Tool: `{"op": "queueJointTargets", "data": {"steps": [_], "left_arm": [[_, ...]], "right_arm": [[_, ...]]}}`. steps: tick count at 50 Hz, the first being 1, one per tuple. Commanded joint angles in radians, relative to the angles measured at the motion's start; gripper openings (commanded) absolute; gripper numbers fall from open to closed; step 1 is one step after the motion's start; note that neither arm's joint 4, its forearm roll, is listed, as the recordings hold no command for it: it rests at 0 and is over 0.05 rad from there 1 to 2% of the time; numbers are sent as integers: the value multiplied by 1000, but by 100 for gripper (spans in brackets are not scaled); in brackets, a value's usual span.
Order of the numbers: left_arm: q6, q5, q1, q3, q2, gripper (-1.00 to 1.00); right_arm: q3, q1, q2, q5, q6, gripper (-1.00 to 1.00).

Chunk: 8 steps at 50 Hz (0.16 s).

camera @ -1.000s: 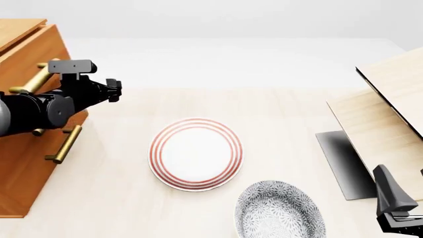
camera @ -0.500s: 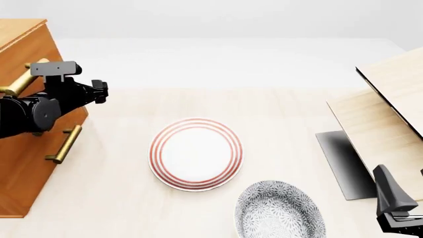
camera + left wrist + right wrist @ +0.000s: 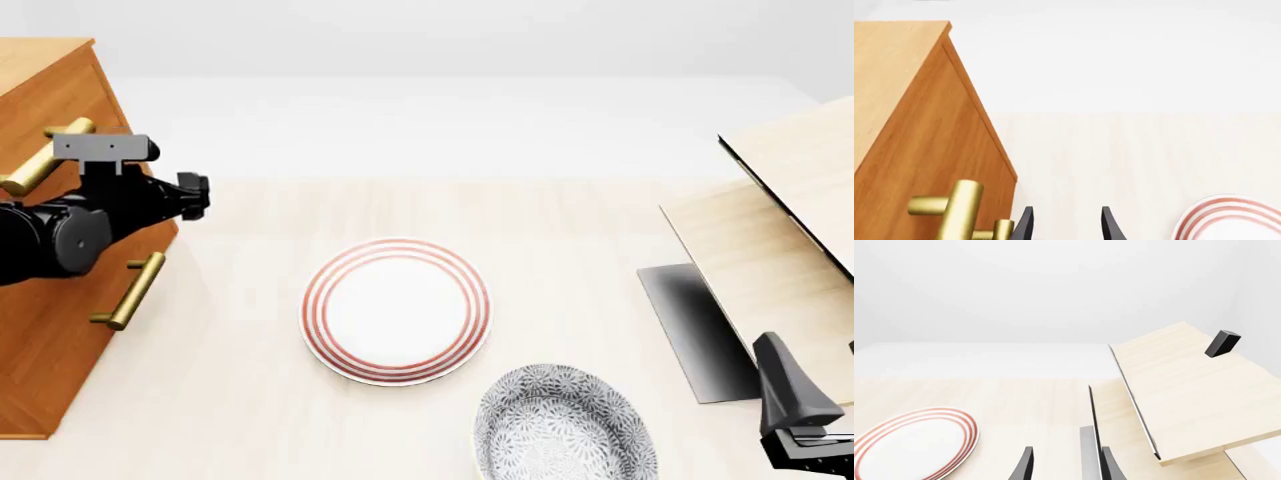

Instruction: Close the top drawer of the cabinet.

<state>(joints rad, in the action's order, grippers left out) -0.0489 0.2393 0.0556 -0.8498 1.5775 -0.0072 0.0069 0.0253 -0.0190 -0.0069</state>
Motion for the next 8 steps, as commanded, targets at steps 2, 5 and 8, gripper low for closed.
{"op": "queueJointTargets", "data": {"steps": [2, 5, 8], "left_arm": [[1, 1, 67, 16, -40, 100], [0, 4, 74, 21, -41, 100], [-5, 7, 76, 28, -45, 100]], "right_arm": [[0, 0, 0, 0, 0, 100], [0, 0, 0, 0, 0, 100], [0, 0, 0, 0, 0, 100]]}}
